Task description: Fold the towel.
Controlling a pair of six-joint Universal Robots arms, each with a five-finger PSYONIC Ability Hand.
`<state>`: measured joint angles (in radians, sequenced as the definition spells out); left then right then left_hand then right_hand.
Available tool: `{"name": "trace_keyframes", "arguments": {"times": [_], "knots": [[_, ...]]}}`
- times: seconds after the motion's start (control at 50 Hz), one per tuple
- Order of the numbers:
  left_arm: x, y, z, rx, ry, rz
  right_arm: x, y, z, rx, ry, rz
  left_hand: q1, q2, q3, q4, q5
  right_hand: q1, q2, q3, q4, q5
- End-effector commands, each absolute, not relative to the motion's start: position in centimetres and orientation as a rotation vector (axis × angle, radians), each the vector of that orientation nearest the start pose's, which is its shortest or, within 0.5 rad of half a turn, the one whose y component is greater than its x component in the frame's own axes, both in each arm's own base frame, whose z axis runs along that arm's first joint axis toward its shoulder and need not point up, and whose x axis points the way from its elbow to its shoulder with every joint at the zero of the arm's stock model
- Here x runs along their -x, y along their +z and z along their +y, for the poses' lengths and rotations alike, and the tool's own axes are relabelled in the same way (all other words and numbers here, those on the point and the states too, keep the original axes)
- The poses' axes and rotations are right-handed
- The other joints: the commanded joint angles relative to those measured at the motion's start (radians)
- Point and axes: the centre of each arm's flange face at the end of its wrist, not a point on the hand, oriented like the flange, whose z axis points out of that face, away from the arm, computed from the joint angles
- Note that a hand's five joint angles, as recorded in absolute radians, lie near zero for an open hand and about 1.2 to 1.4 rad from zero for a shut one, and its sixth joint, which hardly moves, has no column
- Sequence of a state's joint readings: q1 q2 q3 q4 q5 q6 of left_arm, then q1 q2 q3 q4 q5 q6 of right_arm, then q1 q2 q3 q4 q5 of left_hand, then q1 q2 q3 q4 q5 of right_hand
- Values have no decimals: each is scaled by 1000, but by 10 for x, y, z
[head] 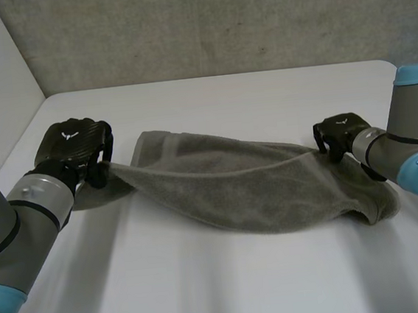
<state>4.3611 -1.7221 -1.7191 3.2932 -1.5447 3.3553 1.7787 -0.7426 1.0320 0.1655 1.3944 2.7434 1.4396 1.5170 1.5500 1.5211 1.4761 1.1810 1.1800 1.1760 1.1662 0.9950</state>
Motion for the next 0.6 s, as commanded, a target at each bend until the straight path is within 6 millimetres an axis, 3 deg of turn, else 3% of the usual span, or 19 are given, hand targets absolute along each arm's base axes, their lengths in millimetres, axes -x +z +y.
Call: {"name": "trace_keyframes", "arguments": {"times": [0.02,0.18,0.22,0.24,0.26,0.28,0.3,0.32,0.34,0.36,0.38,0.4,0.44,0.5,0.54,0.56,0.6], "knots": [[236,233,-256,-712,-2132,2348,-234,155,-391,897,-1735,2413,-43,-121,-154,-125,-254,215,216,220,230,227],[236,244,-261,-694,-2182,2306,-235,191,-384,892,-1837,2342,-43,-121,-154,-125,-254,215,216,220,230,227],[237,252,-264,-687,-2212,2280,-233,212,-379,886,-1893,2303,-43,-121,-154,-125,-254,215,216,220,230,227],[237,252,-264,-687,-2212,2280,-233,212,-379,886,-1894,2303,-43,-121,-154,-125,-254,215,216,220,230,227],[237,254,-265,-683,-2221,2272,-233,227,-375,883,-1939,2269,-43,-121,-154,-125,-254,215,216,220,230,227],[237,254,-265,-683,-2221,2272,-233,228,-375,883,-1940,2269,-43,-121,-154,-125,-254,215,216,220,230,227],[236,255,-265,-681,-2224,2269,-232,242,-372,880,-1984,2237,-43,-121,-154,-125,-254,215,216,220,230,227],[236,255,-265,-681,-2220,2272,-231,247,-372,885,-2001,2224,-43,-121,-154,-125,-254,68,69,73,83,79],[236,255,-265,-681,-2220,2272,-231,248,-372,885,-2001,2224,-43,-121,-154,-125,-254,67,68,72,81,78],[236,254,-265,-683,-2213,2278,-232,241,-373,894,-1981,2233,-43,-121,-154,-125,-254,-343,-342,-338,-328,-332],[236,252,-263,-687,-2204,2286,-233,225,-377,900,-1934,2265,-43,-121,-154,-125,-254,-513,-512,-508,-498,-502],[236,252,-263,-687,-2204,2286,-233,225,-377,900,-1934,2265,-43,-121,-154,-125,-254,-515,-514,-510,-500,-503],[236,250,-262,-688,-2199,2291,-242,193,-382,928,-1844,2307,-43,-121,-154,-125,-254,-544,-543,-539,-529,-532],[235,245,-261,-692,-2182,2305,-246,183,-384,938,-1815,2317,-43,-121,-154,-125,-254,-556,-555,-551,-541,-544],[235,241,-260,-695,-2168,2316,-250,159,-385,952,-1746,2346,-43,-121,-154,-125,-254,-599,-599,-595,-585,-588],[235,241,-260,-695,-2168,2316,-250,159,-385,952,-1746,2346,-43,-121,-154,-125,-254,-600,-599,-595,-585,-588],[235,240,-260,-699,-2163,2321,-251,134,-388,960,-1680,2380,-43,-121,-154,-125,-254,-705,-704,-700,-690,-694]]}}
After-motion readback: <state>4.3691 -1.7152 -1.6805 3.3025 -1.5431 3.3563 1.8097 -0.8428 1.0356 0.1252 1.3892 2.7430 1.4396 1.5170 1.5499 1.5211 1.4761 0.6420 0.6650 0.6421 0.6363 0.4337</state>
